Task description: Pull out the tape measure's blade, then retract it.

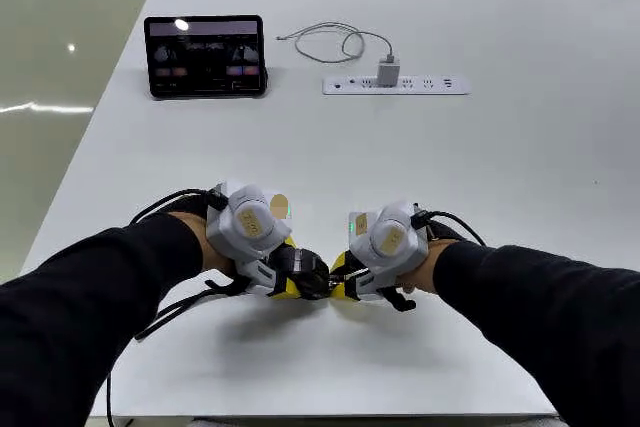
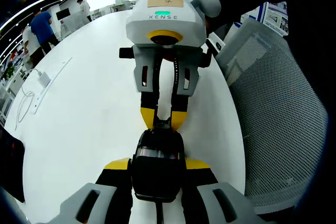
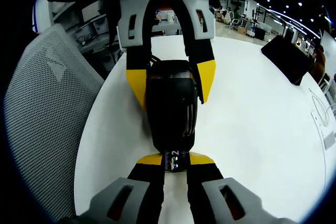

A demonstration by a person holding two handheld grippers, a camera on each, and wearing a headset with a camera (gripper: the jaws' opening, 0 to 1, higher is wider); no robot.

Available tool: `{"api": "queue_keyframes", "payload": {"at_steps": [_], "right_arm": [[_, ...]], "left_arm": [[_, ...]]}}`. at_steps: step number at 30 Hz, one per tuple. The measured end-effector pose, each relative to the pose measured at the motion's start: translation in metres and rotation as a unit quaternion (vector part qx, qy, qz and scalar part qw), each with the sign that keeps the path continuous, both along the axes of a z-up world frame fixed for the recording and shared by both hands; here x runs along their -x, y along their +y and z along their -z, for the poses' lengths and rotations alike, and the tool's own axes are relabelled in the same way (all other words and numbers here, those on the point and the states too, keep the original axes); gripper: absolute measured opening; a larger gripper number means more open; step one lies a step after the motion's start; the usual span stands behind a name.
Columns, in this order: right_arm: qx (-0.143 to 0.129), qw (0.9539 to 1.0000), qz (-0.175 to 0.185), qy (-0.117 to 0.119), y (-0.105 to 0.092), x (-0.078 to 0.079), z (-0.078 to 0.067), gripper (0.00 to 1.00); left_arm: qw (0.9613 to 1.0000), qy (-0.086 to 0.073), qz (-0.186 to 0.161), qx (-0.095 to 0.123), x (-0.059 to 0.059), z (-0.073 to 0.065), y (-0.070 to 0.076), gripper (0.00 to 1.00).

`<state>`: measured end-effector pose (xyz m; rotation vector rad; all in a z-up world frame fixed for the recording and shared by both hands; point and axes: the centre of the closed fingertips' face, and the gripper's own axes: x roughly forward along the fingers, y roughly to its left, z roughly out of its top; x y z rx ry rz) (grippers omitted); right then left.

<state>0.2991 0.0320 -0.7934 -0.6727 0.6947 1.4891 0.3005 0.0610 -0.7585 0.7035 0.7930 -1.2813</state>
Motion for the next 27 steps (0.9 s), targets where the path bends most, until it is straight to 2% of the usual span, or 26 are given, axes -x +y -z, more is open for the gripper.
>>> {"api": "queue_keyframes", "payload": {"at_steps": [6,27], "right_arm": [[-0.001,1.0000,-0.005,-0.004,-0.002,0.003,0.000,0.09],[0.004,0.9999,0.015,0.001,-0.026,0.002,0.001,0.09]], "left_arm": [[1.0000,0.000,-0.006,0.002,0.000,0.000,0.001,0.31],[1.0000,-0.003,-0.004,-0.001,-0.001,0.000,0.000,0.31]]}}
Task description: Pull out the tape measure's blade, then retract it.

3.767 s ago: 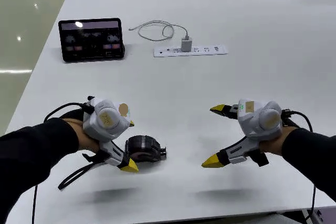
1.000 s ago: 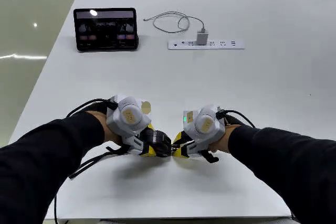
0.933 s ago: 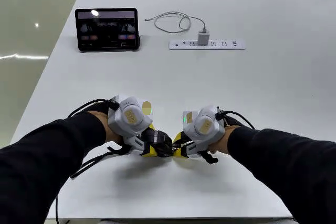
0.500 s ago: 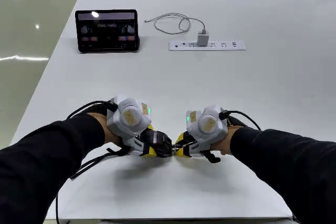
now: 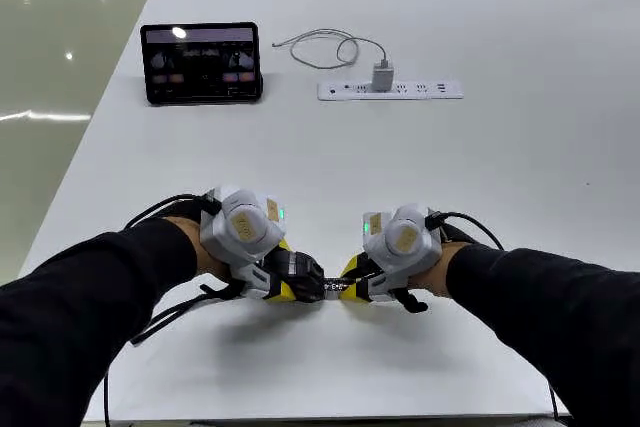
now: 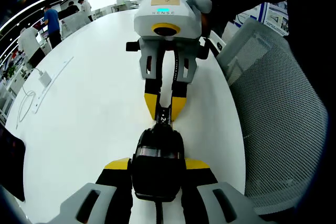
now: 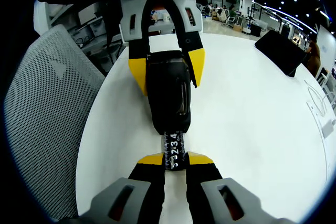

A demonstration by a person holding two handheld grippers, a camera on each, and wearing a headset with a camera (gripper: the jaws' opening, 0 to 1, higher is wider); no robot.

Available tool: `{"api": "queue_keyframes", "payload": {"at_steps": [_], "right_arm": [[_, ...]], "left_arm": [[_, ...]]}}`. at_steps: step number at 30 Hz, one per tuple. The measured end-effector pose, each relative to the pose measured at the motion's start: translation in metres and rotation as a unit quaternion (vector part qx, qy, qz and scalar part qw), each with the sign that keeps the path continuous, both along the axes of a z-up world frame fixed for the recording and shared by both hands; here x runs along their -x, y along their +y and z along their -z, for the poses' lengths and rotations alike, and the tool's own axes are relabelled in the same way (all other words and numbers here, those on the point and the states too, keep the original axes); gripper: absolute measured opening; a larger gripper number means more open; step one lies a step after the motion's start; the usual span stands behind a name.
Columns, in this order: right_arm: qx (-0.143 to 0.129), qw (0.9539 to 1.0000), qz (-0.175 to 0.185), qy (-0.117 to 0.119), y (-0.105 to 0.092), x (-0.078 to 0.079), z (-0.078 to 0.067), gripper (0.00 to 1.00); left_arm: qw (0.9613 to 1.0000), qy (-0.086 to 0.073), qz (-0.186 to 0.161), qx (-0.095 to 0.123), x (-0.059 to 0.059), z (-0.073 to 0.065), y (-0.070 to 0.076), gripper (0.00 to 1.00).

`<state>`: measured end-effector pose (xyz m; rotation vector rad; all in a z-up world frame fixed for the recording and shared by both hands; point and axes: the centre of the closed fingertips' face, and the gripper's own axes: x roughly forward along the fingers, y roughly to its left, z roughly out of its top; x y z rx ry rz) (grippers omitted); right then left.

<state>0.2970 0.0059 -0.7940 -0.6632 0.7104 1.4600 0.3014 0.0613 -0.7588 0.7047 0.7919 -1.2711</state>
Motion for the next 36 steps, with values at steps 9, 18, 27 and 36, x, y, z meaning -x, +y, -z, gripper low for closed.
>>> {"api": "queue_keyframes", "payload": {"at_steps": [9,18,27,36], "right_arm": [[0.007,0.9999,-0.008,-0.010,-0.010,-0.003,0.000,0.09],[0.013,0.9999,-0.003,-0.009,-0.022,-0.004,0.000,0.09],[0.020,0.9997,-0.002,-0.011,-0.030,-0.005,0.000,0.09],[0.026,0.9996,0.002,-0.008,-0.040,-0.006,0.001,0.10]], "left_arm": [[1.0000,-0.002,0.001,-0.003,0.000,0.000,0.000,0.31],[1.0000,-0.002,-0.001,-0.004,0.000,0.000,0.000,0.31],[1.0000,-0.001,-0.002,-0.004,0.000,0.000,0.000,0.31],[1.0000,-0.002,-0.004,-0.003,0.000,0.000,0.000,0.31]]}}
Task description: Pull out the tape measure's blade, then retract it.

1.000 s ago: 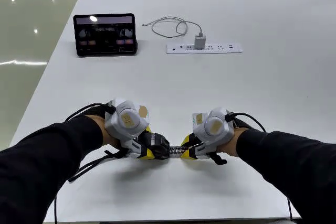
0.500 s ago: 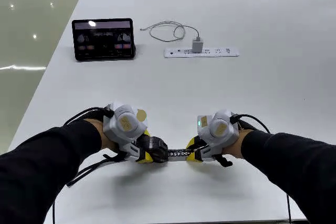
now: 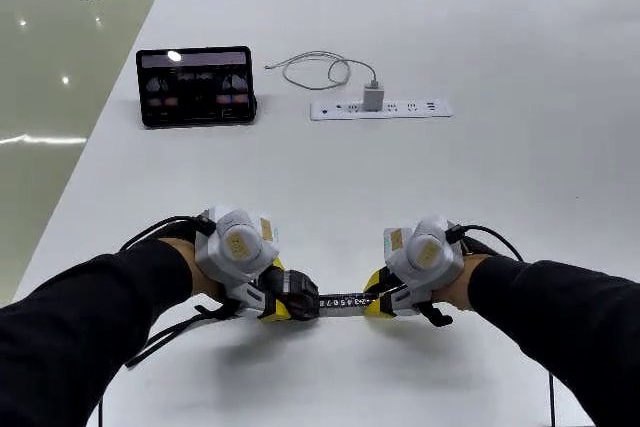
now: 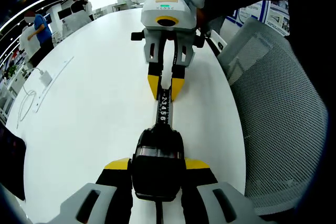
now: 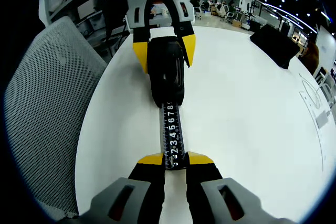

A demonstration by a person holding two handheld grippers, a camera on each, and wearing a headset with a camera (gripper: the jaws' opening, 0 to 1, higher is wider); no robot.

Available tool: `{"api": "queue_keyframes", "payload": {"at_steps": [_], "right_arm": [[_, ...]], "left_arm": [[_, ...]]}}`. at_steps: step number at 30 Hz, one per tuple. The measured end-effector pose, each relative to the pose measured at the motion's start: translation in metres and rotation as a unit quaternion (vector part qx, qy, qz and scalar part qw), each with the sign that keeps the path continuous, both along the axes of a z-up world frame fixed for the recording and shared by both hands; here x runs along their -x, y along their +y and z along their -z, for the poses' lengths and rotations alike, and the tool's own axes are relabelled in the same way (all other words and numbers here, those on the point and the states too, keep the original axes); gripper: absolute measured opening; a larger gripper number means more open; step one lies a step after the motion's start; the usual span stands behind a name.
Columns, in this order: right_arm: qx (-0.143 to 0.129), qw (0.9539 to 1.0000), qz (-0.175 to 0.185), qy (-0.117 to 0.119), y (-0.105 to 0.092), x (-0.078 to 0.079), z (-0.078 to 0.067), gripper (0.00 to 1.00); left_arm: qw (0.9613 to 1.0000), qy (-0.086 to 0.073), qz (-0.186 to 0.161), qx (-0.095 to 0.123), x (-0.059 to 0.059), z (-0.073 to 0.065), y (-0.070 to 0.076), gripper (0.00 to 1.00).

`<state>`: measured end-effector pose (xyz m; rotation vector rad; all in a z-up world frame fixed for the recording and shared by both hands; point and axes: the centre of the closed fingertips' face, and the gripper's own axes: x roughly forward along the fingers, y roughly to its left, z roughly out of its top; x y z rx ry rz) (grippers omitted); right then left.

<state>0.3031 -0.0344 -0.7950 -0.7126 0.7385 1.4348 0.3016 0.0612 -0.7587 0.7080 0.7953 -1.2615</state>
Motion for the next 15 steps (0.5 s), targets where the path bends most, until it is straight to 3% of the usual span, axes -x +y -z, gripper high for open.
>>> {"api": "queue_keyframes", "payload": {"at_steps": [15], "right_arm": [[0.011,0.9999,0.007,0.004,-0.016,-0.002,-0.001,0.10]], "left_arm": [[1.0000,-0.001,0.000,0.000,0.000,0.000,0.000,0.31]]}}
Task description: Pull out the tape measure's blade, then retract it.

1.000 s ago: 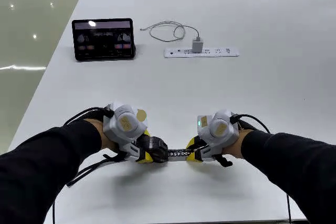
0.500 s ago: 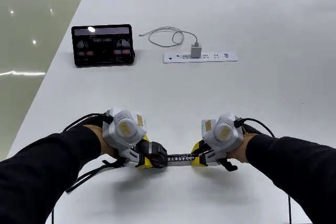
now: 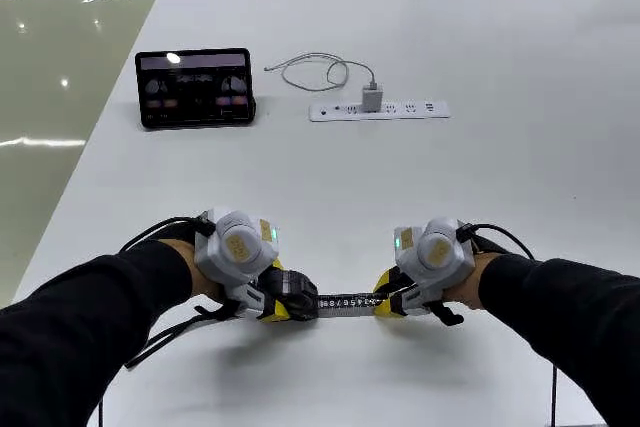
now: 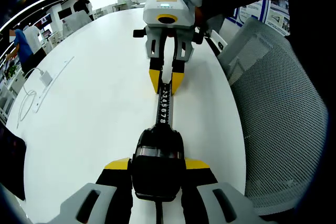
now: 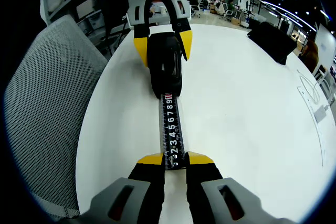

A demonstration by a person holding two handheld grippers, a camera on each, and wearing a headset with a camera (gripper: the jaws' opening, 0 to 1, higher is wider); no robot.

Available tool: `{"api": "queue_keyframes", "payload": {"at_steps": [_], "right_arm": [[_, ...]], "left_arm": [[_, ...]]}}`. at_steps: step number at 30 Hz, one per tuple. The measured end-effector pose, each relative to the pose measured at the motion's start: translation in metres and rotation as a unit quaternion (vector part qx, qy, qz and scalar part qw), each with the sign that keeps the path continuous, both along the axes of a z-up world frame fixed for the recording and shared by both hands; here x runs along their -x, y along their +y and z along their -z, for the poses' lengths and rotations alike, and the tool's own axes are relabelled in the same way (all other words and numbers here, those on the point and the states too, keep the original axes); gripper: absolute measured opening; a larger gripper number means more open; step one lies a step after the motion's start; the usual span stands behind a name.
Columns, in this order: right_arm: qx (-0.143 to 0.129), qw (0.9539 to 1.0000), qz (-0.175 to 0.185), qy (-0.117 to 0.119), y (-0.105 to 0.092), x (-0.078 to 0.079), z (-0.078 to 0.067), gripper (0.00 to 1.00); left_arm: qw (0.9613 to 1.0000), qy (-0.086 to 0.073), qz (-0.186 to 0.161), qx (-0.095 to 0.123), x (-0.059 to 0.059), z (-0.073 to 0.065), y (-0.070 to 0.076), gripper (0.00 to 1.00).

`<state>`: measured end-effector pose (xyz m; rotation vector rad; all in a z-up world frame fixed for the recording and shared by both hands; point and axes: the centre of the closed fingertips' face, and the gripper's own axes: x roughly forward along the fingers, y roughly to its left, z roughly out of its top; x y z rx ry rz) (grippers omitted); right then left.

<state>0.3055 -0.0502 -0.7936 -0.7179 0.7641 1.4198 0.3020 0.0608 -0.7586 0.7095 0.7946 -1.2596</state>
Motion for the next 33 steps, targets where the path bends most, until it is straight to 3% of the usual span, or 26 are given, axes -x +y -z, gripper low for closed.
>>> {"api": "queue_keyframes", "payload": {"at_steps": [33], "right_arm": [[0.008,0.9999,0.012,-0.004,-0.030,0.002,0.002,0.10]], "left_arm": [[1.0000,-0.003,-0.001,0.005,0.001,0.000,-0.001,0.31]]}}
